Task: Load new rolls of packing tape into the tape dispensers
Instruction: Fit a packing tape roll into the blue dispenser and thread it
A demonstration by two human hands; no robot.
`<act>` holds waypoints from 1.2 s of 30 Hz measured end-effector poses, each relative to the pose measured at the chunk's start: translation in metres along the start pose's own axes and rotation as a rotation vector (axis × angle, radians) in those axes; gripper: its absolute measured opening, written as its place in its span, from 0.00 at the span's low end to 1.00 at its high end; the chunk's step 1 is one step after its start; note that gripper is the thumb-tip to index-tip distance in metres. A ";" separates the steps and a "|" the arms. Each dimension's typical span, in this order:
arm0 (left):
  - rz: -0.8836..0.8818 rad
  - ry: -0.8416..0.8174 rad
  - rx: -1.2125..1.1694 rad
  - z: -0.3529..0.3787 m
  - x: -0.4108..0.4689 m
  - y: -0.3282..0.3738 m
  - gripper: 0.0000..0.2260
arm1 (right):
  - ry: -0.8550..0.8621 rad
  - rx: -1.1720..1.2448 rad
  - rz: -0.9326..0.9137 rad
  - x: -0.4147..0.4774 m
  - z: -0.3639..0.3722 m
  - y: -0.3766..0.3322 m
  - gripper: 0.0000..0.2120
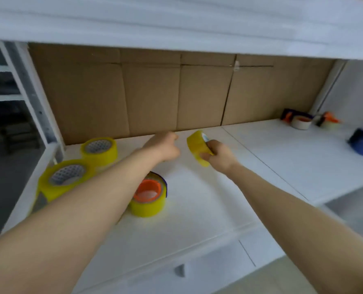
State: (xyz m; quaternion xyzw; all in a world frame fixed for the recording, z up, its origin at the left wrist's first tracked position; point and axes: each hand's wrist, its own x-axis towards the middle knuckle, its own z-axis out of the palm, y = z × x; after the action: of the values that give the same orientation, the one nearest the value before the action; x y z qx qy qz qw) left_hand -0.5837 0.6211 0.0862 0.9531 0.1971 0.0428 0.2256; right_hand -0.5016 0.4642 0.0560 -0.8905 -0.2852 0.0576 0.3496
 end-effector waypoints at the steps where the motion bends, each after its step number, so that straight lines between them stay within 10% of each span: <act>1: 0.032 -0.011 0.004 0.006 0.001 0.015 0.27 | 0.019 0.014 0.028 -0.009 -0.011 0.009 0.14; 36: 0.445 -0.229 0.243 0.305 0.106 0.562 0.25 | 0.242 -0.204 0.390 -0.127 -0.403 0.477 0.20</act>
State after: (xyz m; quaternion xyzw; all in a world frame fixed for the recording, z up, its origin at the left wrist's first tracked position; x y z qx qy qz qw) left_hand -0.2344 0.0758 0.0638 0.9917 -0.0401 -0.0408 0.1154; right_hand -0.2624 -0.1262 0.0328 -0.9599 -0.0683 -0.0120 0.2717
